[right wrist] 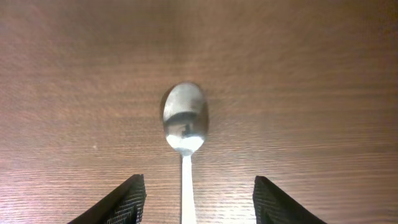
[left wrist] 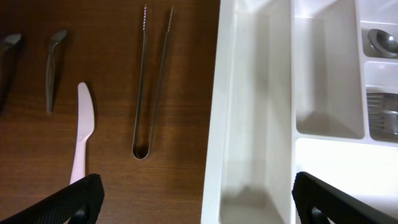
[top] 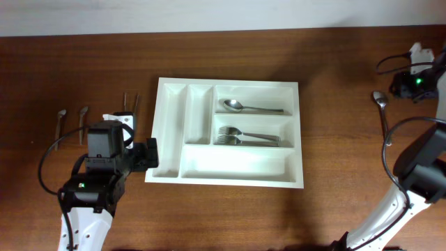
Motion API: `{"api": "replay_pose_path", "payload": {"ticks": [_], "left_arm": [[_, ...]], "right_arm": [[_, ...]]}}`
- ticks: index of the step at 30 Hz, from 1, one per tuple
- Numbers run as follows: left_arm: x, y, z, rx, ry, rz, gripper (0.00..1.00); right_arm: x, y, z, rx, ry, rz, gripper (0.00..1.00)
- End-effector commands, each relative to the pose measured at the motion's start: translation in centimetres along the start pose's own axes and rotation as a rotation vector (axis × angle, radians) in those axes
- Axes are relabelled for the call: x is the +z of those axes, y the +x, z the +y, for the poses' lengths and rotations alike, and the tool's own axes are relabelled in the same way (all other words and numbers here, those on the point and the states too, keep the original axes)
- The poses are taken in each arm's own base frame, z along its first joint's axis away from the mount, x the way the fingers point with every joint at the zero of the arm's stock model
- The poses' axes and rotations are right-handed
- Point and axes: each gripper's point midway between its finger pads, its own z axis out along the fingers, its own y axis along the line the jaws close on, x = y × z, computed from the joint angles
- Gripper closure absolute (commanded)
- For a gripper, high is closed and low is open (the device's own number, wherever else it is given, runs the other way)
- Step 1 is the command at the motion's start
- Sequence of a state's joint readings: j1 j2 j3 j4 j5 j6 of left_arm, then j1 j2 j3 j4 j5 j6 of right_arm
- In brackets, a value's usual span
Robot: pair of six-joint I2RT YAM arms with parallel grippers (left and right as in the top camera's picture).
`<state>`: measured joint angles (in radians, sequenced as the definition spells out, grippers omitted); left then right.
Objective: Pack container
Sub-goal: 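Move the right gripper back and grasp the last spoon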
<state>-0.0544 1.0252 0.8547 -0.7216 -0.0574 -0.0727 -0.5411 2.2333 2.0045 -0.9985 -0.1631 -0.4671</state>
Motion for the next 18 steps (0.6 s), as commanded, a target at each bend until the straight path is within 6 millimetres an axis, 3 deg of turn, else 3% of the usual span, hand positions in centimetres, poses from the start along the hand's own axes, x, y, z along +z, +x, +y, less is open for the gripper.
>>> {"api": "replay_pose_path", "payload": {"ticks": [1,18], "left_arm": [[-0.3,-0.6,-0.4,-0.005,0.023,-0.014,0.01],[-0.3,-0.7,-0.5,-0.006,0.025,-0.018,0.01]], "right_arm": [[2.4,1.1,0.5,0.016,-0.029,0.048,0.45],[6.9,4.2,0.9,0.03,-0.066,0.167,0.46]]}}
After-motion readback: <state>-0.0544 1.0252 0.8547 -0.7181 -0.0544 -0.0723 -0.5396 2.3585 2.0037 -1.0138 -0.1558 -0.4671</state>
